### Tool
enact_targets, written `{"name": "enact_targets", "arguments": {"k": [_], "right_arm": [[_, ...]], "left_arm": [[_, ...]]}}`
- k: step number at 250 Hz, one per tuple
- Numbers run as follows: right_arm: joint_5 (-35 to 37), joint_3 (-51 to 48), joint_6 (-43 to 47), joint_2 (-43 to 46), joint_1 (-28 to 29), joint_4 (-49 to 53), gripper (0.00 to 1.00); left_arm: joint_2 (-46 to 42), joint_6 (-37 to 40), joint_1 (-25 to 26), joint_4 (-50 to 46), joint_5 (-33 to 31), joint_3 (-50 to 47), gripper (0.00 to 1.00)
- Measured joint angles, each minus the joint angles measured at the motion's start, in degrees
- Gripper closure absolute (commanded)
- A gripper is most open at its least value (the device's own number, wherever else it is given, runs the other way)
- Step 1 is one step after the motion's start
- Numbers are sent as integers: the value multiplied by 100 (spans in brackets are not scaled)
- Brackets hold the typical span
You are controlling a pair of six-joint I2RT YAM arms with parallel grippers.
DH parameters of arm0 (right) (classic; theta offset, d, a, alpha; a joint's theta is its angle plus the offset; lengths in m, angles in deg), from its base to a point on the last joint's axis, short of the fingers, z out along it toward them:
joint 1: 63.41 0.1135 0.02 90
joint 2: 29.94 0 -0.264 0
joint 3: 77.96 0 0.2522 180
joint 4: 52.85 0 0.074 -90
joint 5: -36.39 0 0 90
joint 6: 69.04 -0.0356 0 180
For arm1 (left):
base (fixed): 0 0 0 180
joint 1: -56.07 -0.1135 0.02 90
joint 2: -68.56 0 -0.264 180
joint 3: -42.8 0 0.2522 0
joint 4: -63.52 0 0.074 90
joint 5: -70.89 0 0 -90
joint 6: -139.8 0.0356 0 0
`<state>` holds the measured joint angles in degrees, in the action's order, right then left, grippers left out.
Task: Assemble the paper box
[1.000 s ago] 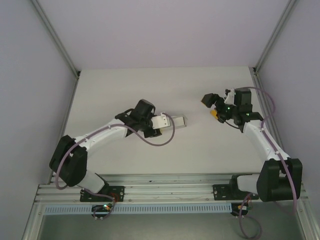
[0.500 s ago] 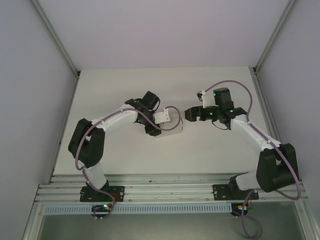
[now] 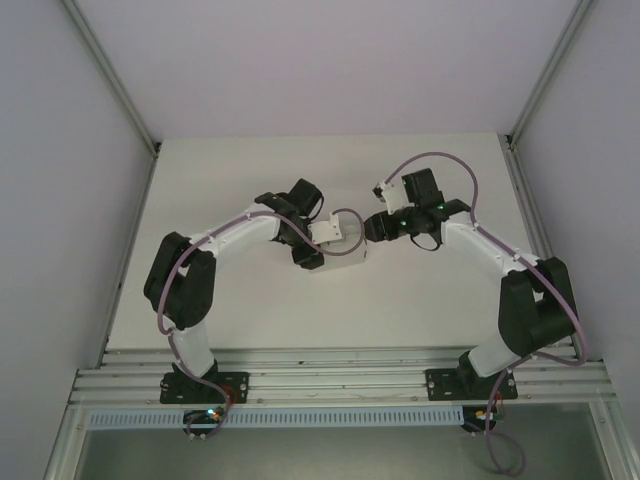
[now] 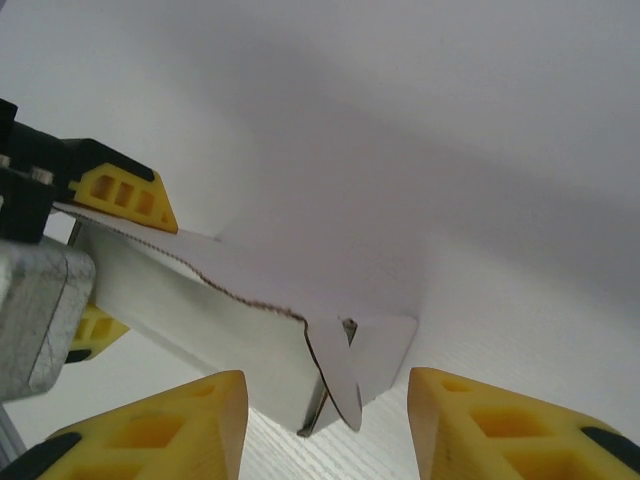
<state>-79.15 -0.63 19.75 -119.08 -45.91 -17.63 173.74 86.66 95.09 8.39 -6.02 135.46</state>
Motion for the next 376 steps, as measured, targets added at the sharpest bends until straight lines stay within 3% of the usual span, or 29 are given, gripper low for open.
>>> {"name": "enact_targets", "arguments": {"k": [31,69,92,168,212,289,341,376], "right_arm": [[125,140,127,-160,116,79,67],[153,229,195,-251,203,162,93],[214,293,144,-289,216,208,100],[949,153,-411,-155,544,24,100],[1416,-533,-955,214,765,-809,100],[1617,-1532,-925,492,868,-2135,100],[1639,-1427,-997,352,942,-2247,100],[1729,-1204,-1121,352,1016,-1827,100]], "left_arm": [[0,0,26,9,-4,0,52],[0,0,31,24,-2,0,52],[-2,-2,26,22,-22,-7,52],[-2,-90,26,42,-28,-11,52],[-2,-131,26,46,-42,-11,52],[-2,-131,31,105,-44,-15,50],[-2,-160,37,201,-46,-15,39],[-13,-262,68,291,-90,-15,11]]}}
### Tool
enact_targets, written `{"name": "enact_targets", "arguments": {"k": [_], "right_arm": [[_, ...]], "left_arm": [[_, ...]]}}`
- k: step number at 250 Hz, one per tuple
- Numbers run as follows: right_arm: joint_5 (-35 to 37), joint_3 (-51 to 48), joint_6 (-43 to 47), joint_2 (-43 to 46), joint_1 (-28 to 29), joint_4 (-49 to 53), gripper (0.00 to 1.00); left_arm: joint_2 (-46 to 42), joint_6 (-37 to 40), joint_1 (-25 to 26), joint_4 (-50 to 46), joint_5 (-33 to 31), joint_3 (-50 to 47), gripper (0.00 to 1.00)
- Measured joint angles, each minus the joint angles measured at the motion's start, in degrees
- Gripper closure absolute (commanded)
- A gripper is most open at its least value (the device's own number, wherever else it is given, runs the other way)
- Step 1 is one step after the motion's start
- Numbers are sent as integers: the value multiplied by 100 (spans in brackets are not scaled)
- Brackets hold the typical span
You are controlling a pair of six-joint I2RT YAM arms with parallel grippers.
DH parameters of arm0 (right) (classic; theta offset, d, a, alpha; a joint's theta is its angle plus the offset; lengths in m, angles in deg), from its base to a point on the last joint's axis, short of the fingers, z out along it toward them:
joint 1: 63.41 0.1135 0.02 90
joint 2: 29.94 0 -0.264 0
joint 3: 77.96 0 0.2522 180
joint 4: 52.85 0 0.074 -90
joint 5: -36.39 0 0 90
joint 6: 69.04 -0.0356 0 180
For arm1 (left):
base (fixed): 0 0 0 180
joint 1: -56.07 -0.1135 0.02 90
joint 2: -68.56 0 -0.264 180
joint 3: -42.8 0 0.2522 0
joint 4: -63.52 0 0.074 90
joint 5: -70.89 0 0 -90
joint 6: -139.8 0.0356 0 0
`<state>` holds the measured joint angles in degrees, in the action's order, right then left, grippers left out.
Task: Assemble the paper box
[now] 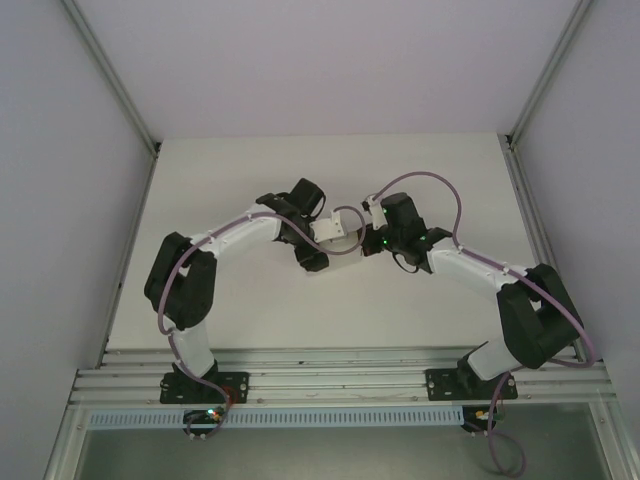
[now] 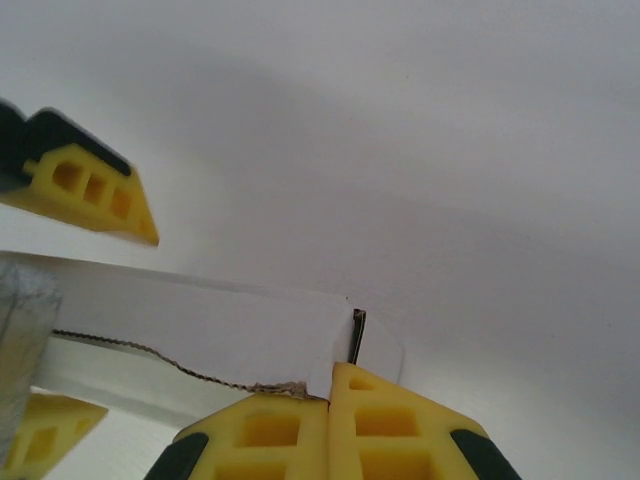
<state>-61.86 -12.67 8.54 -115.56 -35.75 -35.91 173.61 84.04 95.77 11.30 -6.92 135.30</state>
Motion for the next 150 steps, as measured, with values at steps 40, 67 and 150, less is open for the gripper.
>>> {"name": "enact_targets", "arguments": {"k": [40,67,150], "right_arm": [[184,216,-227,0,59,492,100],[297,219,-361,7,74,531,100],[640,251,-625,7,251,588,100]], "left_arm": [[-181,-55,57,146,-87,-39,0],[-566,-103,133,245,-168,-210,0],[-2264,-1187,393,1023,-1027,-1333,2]]}}
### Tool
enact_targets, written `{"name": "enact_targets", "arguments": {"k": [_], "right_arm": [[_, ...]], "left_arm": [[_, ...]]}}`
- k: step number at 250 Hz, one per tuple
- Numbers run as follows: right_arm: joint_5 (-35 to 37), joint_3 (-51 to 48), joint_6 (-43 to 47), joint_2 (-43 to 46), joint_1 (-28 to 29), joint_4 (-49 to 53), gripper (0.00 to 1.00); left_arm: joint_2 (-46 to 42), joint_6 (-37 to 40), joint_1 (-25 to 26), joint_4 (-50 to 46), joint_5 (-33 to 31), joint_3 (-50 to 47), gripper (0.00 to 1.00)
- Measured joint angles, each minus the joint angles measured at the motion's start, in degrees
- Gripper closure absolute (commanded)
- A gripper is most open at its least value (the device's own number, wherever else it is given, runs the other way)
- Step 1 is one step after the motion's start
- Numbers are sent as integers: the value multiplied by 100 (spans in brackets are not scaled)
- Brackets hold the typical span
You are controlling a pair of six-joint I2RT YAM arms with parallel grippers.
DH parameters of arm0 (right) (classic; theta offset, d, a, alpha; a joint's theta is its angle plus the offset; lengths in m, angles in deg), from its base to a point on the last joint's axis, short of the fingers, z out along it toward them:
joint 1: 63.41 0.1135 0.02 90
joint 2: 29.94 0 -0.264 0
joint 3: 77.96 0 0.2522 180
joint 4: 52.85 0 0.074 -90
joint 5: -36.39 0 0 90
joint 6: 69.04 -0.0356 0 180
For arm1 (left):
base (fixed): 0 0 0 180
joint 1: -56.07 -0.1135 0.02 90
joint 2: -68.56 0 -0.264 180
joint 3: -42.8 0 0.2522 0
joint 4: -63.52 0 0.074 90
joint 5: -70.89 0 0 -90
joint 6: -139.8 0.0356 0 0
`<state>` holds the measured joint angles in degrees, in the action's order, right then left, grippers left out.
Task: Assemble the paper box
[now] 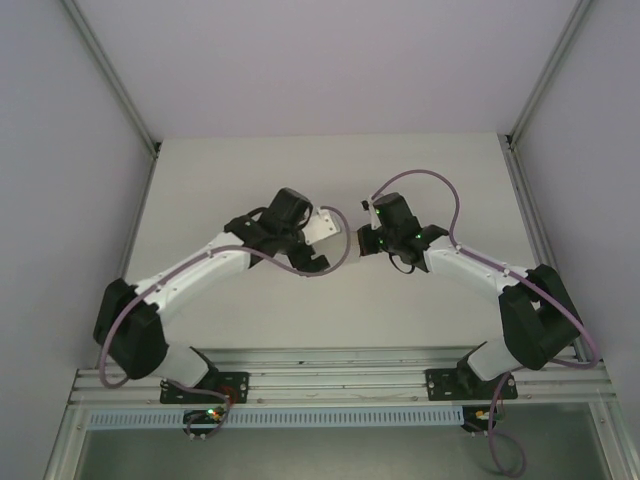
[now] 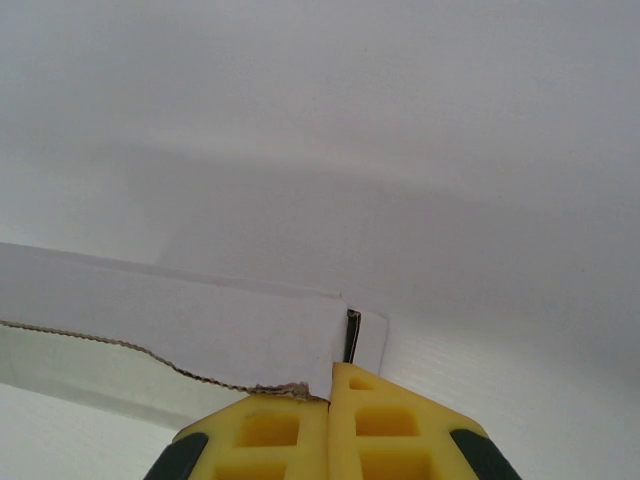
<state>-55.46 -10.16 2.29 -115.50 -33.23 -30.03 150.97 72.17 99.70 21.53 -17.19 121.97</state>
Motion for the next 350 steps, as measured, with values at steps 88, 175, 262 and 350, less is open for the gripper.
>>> {"name": "enact_targets", "arguments": {"k": [88,175,262,350], "right_arm": [[20,376,-66,-105,66,601,100],[24,472,-94,-153,103,713,100],[17,511,-105,-162,103,791,100],[22,555,-103,-175,107,883,100]], "left_arm": [[-509,-1545,-474,-92,-367,-354,42],[31,-1641,-474,-240,-170,-323,47],[511,-1655,-538,-278,-166,-101,67],[614,-1878,-549,-376,-109,59,66]]}}
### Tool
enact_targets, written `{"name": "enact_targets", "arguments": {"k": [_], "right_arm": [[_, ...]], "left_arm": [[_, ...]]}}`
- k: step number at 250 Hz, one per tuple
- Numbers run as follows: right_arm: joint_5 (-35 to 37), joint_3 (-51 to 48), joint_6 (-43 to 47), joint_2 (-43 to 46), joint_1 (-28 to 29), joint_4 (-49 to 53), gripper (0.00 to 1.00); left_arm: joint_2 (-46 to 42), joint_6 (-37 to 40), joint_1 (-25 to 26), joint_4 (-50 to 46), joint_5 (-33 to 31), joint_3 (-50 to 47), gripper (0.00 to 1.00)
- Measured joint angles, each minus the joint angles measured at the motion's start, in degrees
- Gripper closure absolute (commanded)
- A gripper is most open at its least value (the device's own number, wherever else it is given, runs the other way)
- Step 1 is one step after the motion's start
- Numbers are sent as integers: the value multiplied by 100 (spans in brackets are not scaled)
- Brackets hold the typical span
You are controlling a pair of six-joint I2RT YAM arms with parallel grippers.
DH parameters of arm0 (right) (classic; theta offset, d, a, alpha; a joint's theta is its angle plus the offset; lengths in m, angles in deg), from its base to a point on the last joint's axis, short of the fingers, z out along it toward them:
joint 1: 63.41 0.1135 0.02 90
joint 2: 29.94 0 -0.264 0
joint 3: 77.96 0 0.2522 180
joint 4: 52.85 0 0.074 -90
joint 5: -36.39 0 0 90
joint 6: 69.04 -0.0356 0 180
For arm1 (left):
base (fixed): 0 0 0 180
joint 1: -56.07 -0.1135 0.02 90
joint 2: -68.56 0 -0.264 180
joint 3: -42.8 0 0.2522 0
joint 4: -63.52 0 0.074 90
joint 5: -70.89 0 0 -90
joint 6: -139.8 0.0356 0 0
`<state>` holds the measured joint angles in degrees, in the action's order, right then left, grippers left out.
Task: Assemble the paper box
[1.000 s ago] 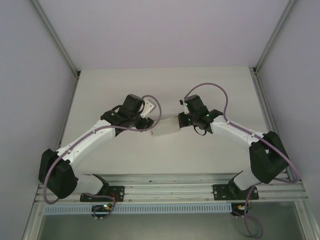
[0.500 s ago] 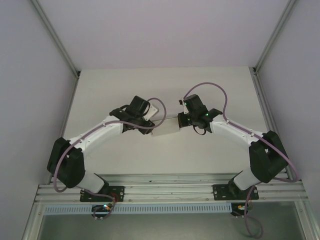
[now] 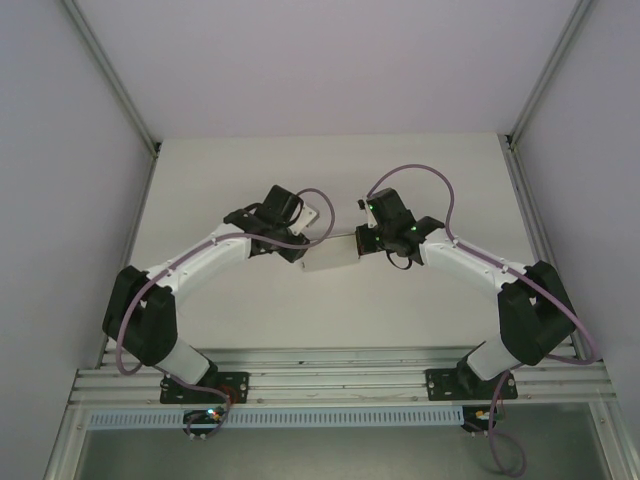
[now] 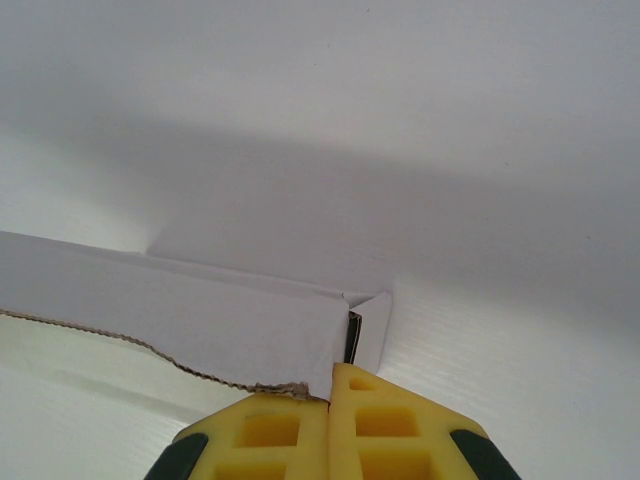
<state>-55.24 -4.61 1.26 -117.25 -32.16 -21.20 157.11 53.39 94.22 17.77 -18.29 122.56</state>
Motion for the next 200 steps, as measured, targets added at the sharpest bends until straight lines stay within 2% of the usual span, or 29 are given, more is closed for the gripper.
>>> {"name": "enact_targets", "arguments": {"k": [30,74,200], "right_arm": [[2,11,0,0,24,15,100],[33,24,0,-9,44,24,100],[90,44,0,-11,59,72,100]], "left_arm": [[0,-59,0,-98,-24,0,71],[-2,-142,20,-205,-57,0,68],[-81,-195,48,-332,-214,92,67]]}}
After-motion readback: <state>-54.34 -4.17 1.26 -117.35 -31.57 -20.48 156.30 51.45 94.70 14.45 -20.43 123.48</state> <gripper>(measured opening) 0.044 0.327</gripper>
